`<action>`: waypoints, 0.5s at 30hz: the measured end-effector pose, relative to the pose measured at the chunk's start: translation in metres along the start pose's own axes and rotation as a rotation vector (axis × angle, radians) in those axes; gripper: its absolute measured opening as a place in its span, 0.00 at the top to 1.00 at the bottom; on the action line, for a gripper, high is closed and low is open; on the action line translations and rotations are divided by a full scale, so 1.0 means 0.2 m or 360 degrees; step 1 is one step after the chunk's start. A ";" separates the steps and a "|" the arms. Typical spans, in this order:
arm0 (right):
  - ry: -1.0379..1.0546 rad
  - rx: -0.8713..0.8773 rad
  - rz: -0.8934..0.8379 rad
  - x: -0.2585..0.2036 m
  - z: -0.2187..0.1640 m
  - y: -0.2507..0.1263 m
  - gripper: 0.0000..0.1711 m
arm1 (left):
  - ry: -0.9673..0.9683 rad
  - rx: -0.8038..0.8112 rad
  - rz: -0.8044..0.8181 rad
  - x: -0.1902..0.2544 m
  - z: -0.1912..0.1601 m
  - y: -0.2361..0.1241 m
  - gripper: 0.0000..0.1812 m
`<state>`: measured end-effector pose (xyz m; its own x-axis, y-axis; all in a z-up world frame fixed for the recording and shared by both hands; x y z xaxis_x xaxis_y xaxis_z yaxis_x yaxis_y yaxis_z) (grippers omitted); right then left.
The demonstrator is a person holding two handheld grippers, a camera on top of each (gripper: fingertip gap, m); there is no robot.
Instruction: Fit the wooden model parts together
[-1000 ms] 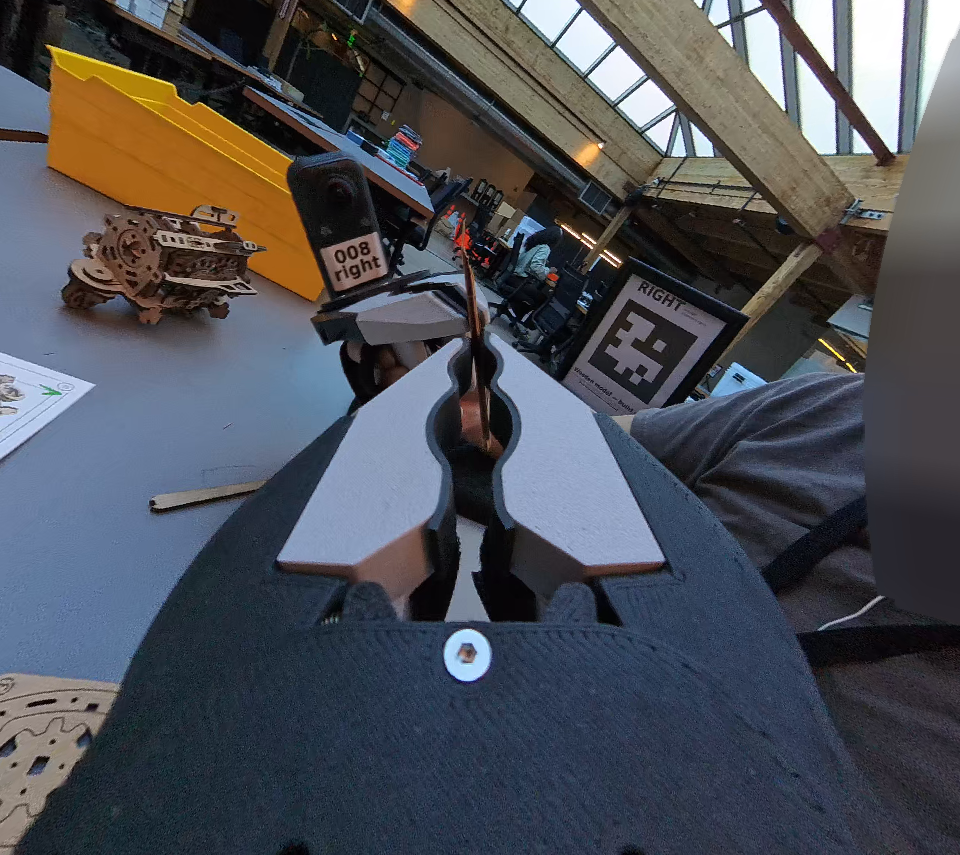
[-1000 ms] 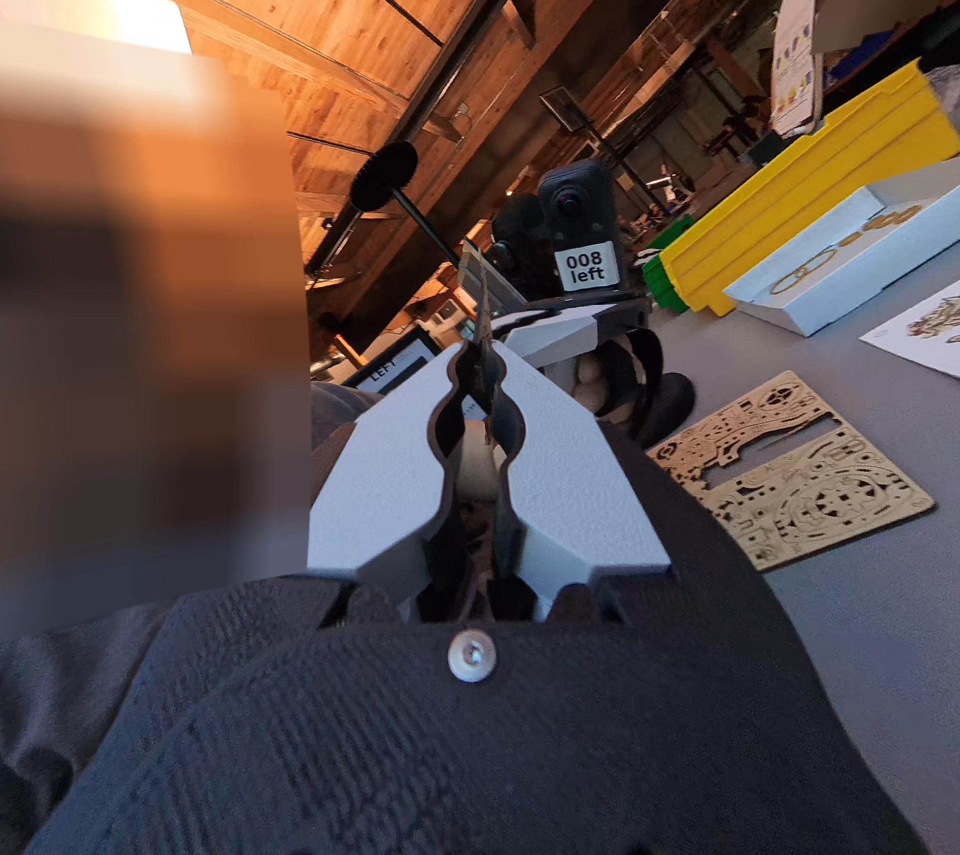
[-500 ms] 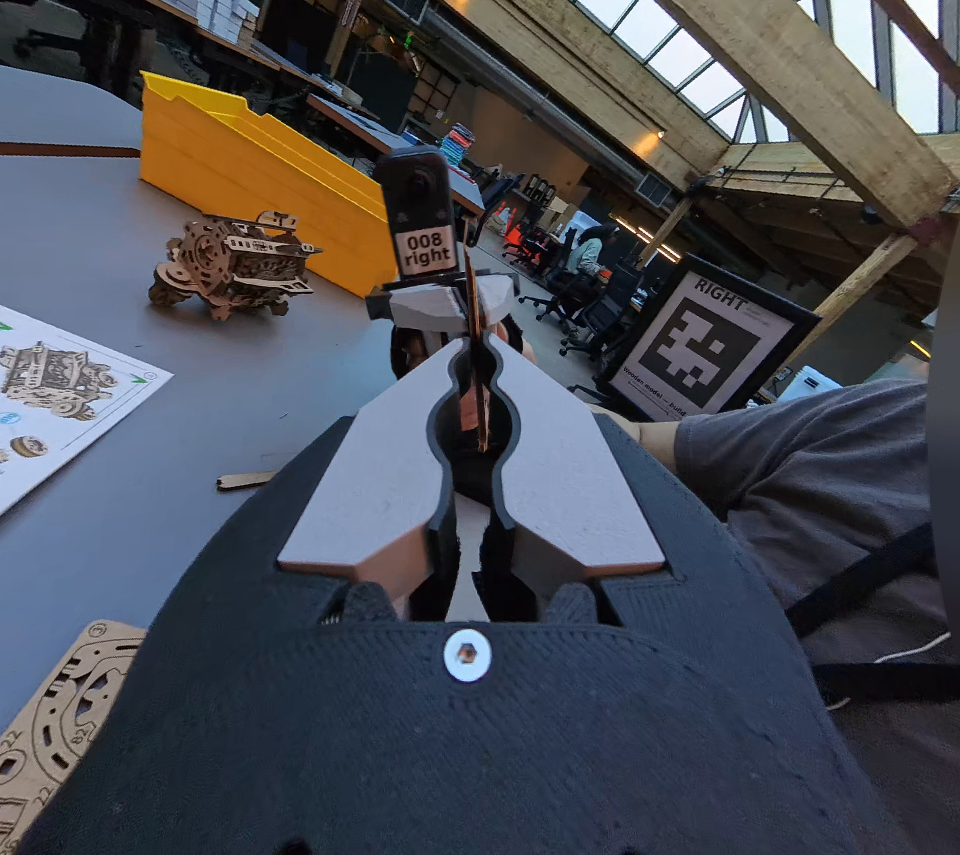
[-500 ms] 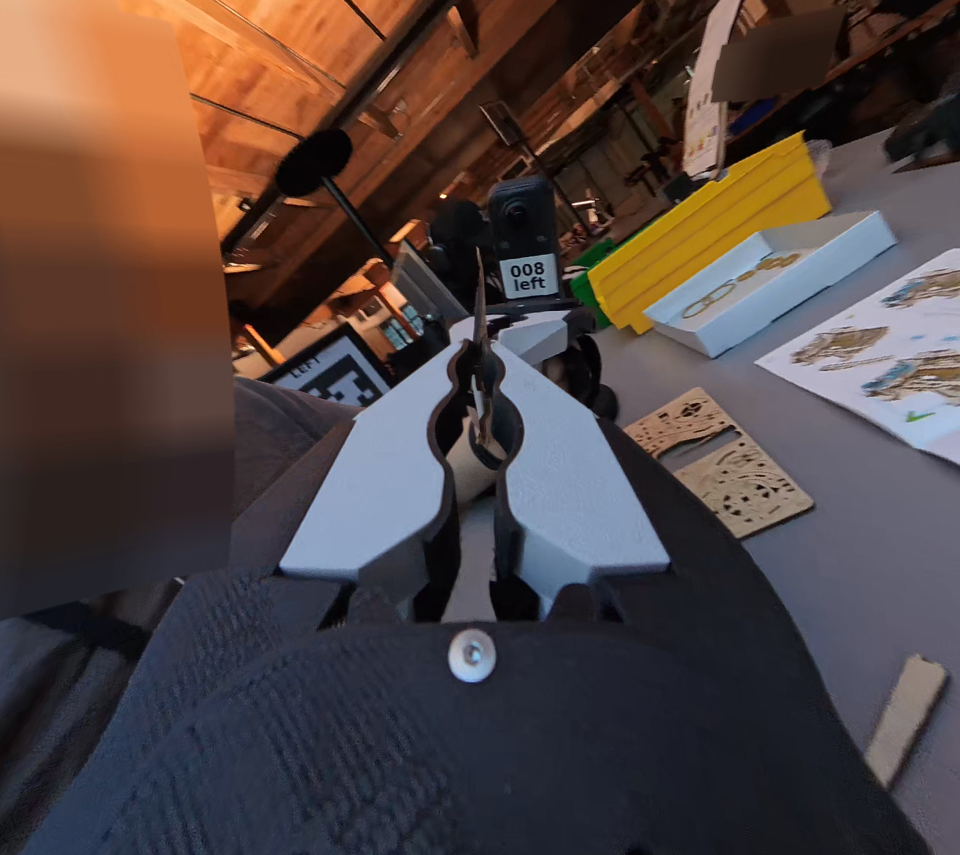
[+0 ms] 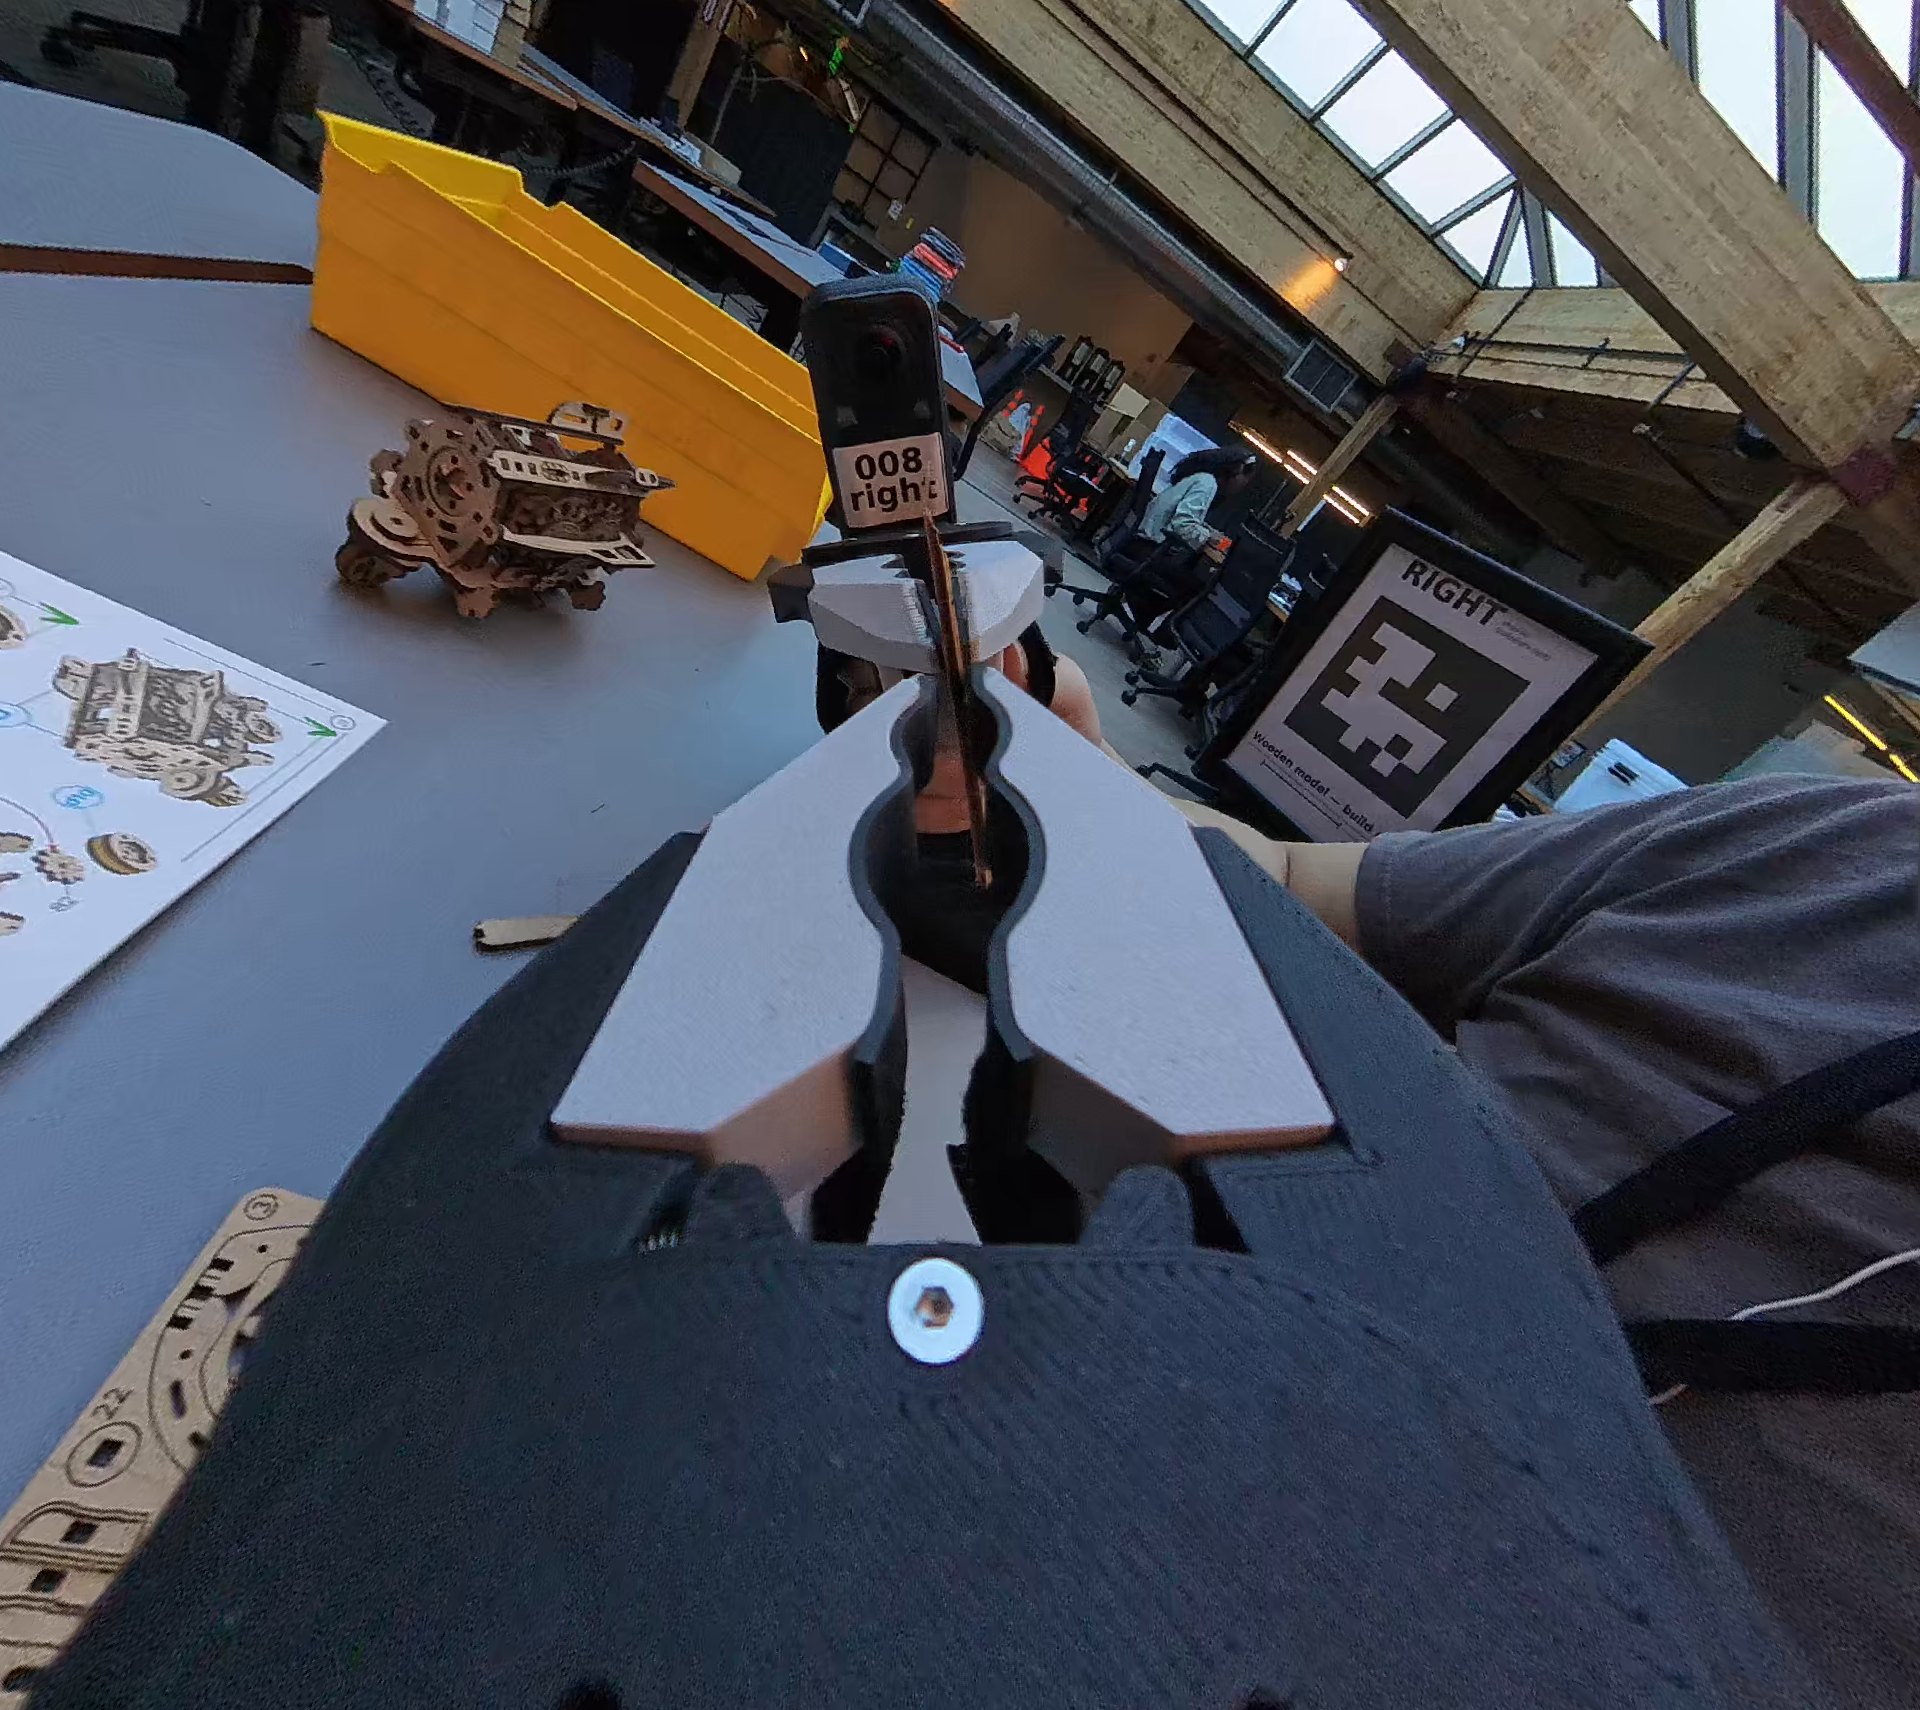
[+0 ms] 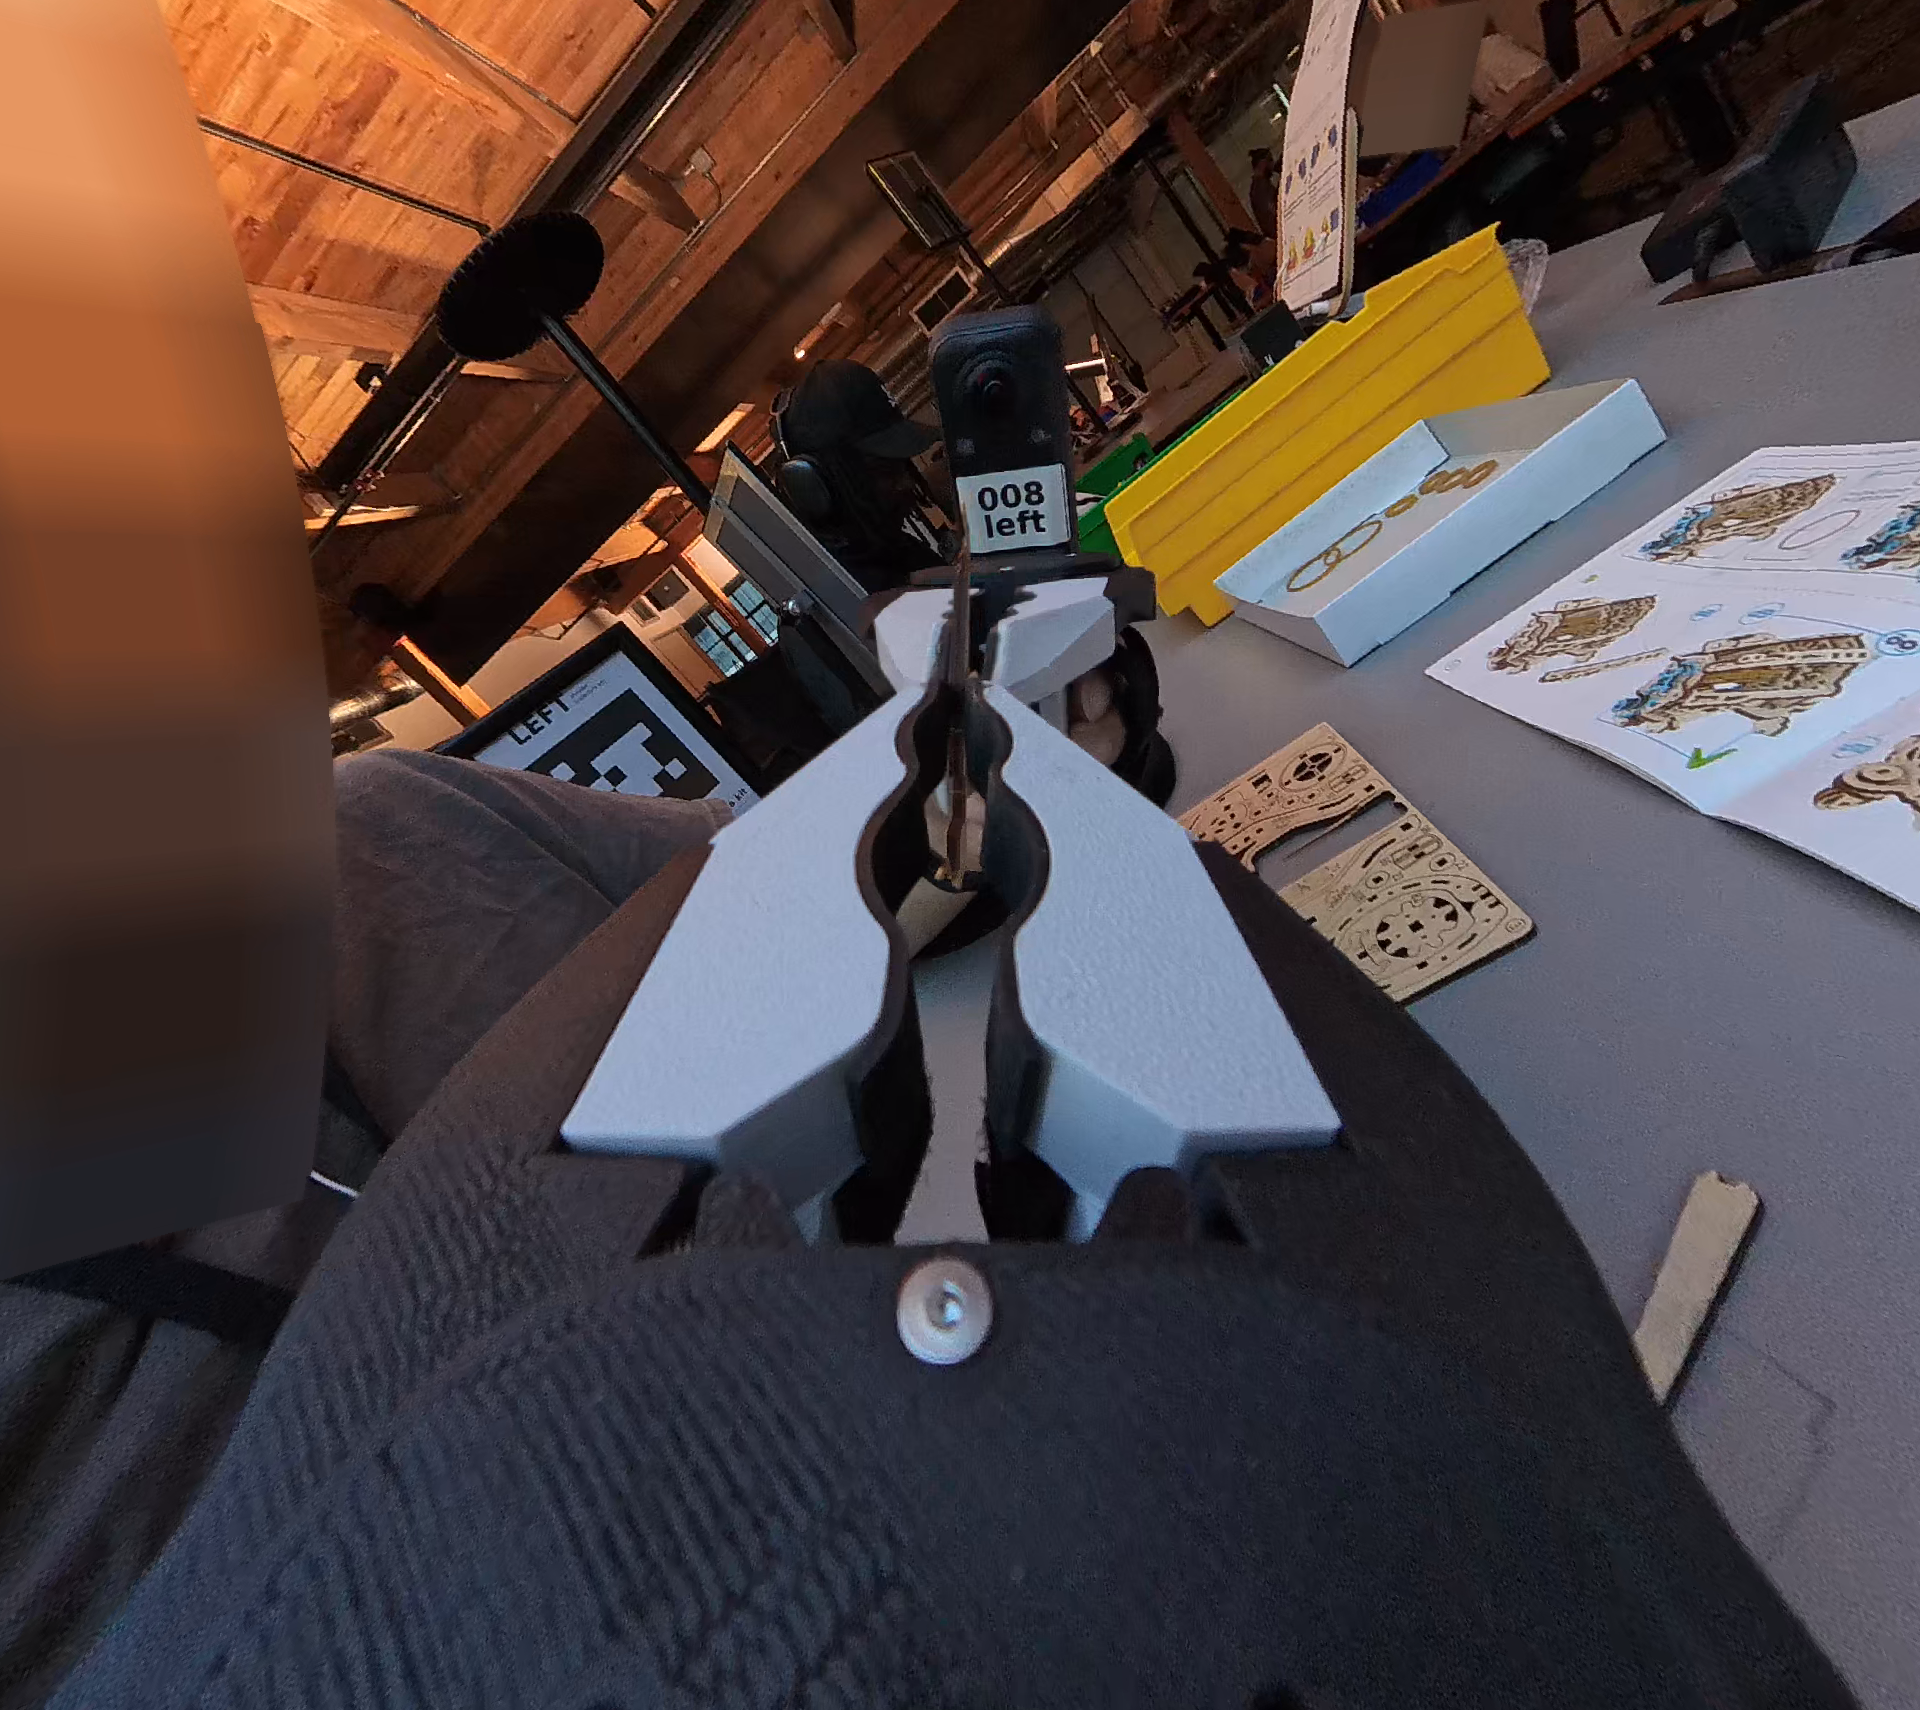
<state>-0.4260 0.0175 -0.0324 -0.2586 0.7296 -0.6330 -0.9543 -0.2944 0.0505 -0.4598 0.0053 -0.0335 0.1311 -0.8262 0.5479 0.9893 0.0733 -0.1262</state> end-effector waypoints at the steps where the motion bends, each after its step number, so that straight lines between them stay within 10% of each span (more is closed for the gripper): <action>1: -0.0005 -0.0009 -0.0016 0.01 0.00 0.00 1.00 | 0.0019 0.0006 0.0014 0.00 0.00 -0.01 1.00; 15: -0.0063 -0.0072 -0.0088 0.02 -0.03 0.02 1.00 | 0.0132 -0.0065 0.0096 -0.02 -0.02 0.00 1.00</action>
<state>-0.4301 0.0162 -0.0394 -0.2124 0.7690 -0.6029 -0.9597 -0.2802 -0.0193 -0.4609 0.0069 -0.0389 0.1828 -0.8646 0.4681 0.9761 0.1028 -0.1912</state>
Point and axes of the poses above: each gripper's, where its closed fingertips meet, y out along the fingers, z out of its top, x = y × z across the jaws, the point moved 2 cm from there along -y, back along the fingers, and after that the axes turned 14 degrees about -x, right-handed, at the moved point
